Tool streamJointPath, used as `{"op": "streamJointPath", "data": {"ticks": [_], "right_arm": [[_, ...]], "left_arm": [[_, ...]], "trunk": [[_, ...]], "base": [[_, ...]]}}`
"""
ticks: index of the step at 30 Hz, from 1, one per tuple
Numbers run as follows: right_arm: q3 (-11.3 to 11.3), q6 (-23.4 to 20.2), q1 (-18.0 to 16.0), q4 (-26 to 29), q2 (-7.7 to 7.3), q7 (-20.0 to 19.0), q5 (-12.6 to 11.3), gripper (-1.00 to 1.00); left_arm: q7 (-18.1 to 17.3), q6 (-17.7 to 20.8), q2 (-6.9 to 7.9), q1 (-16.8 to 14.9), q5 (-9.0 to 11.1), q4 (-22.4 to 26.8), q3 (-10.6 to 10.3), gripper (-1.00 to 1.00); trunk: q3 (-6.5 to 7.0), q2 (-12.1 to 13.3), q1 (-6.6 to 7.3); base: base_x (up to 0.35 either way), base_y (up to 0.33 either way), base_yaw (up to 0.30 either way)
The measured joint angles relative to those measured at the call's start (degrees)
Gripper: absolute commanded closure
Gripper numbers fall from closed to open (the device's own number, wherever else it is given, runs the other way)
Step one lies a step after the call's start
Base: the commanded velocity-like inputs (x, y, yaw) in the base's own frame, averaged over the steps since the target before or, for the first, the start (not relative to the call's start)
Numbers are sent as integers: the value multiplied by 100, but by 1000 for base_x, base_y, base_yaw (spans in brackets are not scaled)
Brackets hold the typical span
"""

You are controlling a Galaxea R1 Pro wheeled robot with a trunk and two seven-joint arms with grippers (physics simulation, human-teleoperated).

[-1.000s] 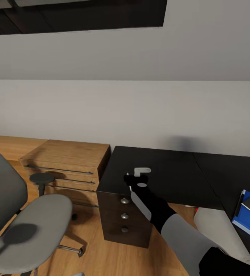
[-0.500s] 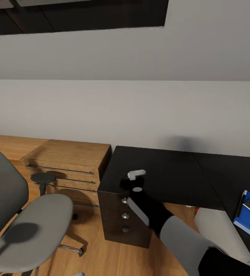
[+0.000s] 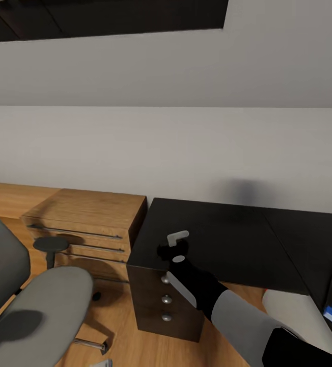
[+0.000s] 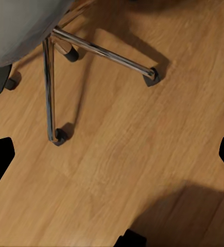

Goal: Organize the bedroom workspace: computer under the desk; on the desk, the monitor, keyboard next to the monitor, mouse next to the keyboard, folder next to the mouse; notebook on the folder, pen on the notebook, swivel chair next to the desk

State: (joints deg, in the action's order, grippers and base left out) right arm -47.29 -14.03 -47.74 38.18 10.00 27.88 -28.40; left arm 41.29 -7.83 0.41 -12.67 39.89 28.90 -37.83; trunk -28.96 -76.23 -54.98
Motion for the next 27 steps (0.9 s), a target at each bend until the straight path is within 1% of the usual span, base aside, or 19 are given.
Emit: {"op": "streamJointPath", "data": {"ticks": [5,6,7,10,14,19,20,21,27], "right_arm": [[5,3,0,-97,0,-1,-10,-100],[7,3,0,-130,0,-1,-12,-100],[23,12,1,-282,0,-1,-21,-100],[41,21,-2,-321,0,-1,-23,-100],[141,38,-5,-408,0,-7,-27,-100],[197,53,-8,-541,0,-12,-28,-100],[234,61,-8,-578,0,-16,-29,-100],[250,63,-8,-583,0,-16,-30,-100],[380,67,-9,-603,0,-51,-26,-100]], "left_arm": [[-2,-35,-1,0,2,0,-7,-100],[-2,-38,-2,0,2,0,-8,-100],[-3,-45,-2,0,2,0,-41,-100],[-3,-47,-2,0,6,0,-76,-100],[-3,-47,-7,0,3,0,-123,-100],[1,-57,-78,0,-4,4,-151,-100],[3,-63,-163,0,-6,10,-163,-100],[3,-65,-181,0,-6,13,-163,-100],[-2,-180,-227,0,-7,70,-162,-100]], "trunk": [[0,0,-1],[0,0,-1],[0,0,0],[0,0,1],[0,0,-1],[0,0,-1],[0,0,-1],[0,0,-1],[0,0,-1]], "base": [[50,0,0],[156,0,0],[190,0,0],[233,0,0],[105,0,0],[28,0,0],[7,0,0],[6,0,0],[2,0,0]]}}
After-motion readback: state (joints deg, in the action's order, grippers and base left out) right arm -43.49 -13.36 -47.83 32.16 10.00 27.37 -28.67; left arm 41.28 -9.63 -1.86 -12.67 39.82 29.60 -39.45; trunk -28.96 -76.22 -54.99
